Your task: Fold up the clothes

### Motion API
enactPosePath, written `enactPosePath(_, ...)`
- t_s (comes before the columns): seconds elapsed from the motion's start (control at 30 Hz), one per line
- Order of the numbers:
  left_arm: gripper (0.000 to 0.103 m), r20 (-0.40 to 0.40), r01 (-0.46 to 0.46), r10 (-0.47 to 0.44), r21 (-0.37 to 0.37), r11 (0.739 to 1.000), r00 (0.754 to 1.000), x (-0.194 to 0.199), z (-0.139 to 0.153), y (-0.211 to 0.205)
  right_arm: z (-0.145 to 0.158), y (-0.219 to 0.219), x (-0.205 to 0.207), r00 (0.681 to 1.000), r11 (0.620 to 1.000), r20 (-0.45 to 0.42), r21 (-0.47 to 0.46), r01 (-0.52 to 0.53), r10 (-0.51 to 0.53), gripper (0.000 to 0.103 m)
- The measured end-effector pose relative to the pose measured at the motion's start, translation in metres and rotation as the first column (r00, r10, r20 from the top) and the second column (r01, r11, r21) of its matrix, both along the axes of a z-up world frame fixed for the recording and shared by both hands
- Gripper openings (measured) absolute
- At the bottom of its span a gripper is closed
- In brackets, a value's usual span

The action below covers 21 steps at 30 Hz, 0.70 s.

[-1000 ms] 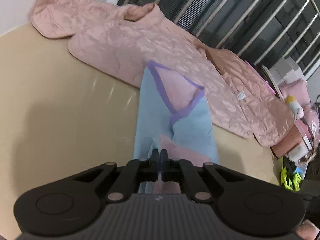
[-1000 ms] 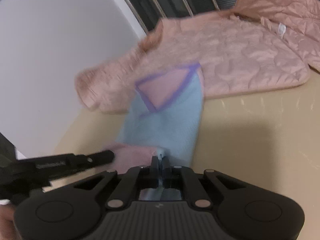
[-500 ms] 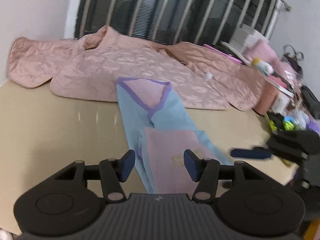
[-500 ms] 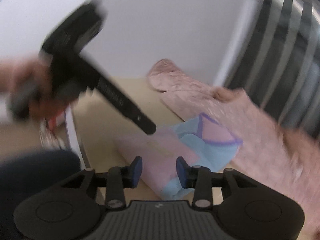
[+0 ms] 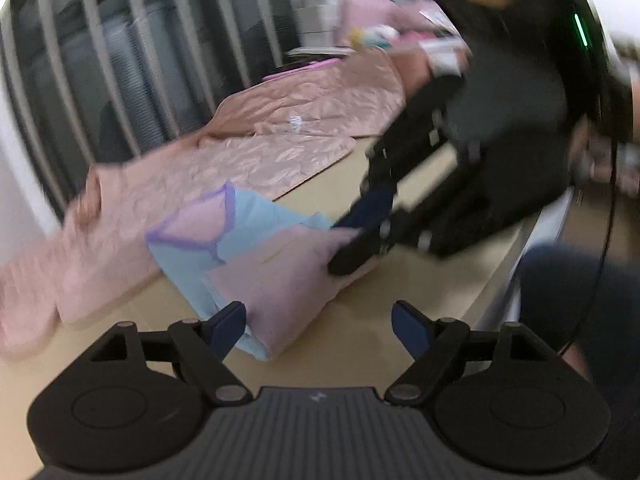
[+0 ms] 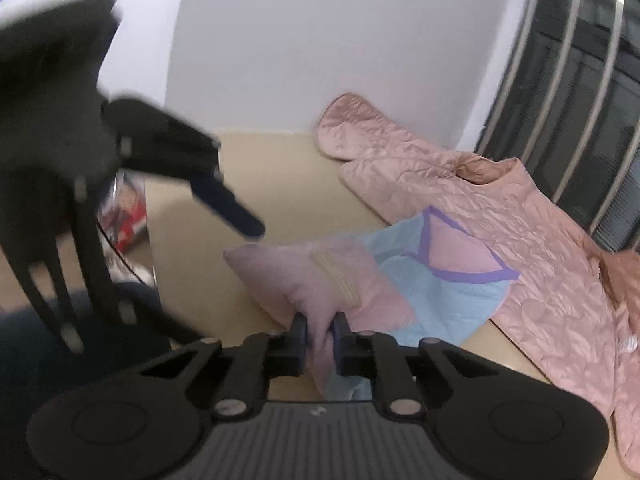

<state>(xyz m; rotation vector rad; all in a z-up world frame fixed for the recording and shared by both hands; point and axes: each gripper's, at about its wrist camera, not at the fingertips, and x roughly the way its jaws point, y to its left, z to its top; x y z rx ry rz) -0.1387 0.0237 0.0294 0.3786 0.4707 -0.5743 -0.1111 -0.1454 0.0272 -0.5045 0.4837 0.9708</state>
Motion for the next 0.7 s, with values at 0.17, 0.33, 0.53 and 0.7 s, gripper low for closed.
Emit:
enactPosePath(0.17,0.075,0.102,0.075,-0.092,0.16,0.984,0.991,-0.003,-0.014,-0.018,0.005,-0.012,-0.004,0.998,0.999,-0.069,0.043,-0.008,0.011,0.012)
enactPosePath(0.33,0.053,0.102,0.155,-0.179,0.205,0.966,0.979,0.0,-0.021,-0.019,0.01,-0.019,-0.01,0.992,0.996,-0.116,0.075,-0.039,0.048,0.012)
enactPosePath(0.53,0.026,-0.018,0.169,-0.168,0.128,0.977,0.986,0.018,-0.017,-0.011,0.001,-0.022,-0.042,0.995,0.998,0.07,-0.009,-0.064,0.065,0.076)
enactPosePath(0.7,0.02,-0.121,0.181,-0.178,0.018,0.983,0.977,0.035,-0.004,0.004,-0.018,-0.013,-0.06,0.954,0.986,0.274,-0.149,-0.079,0.118,0.076)
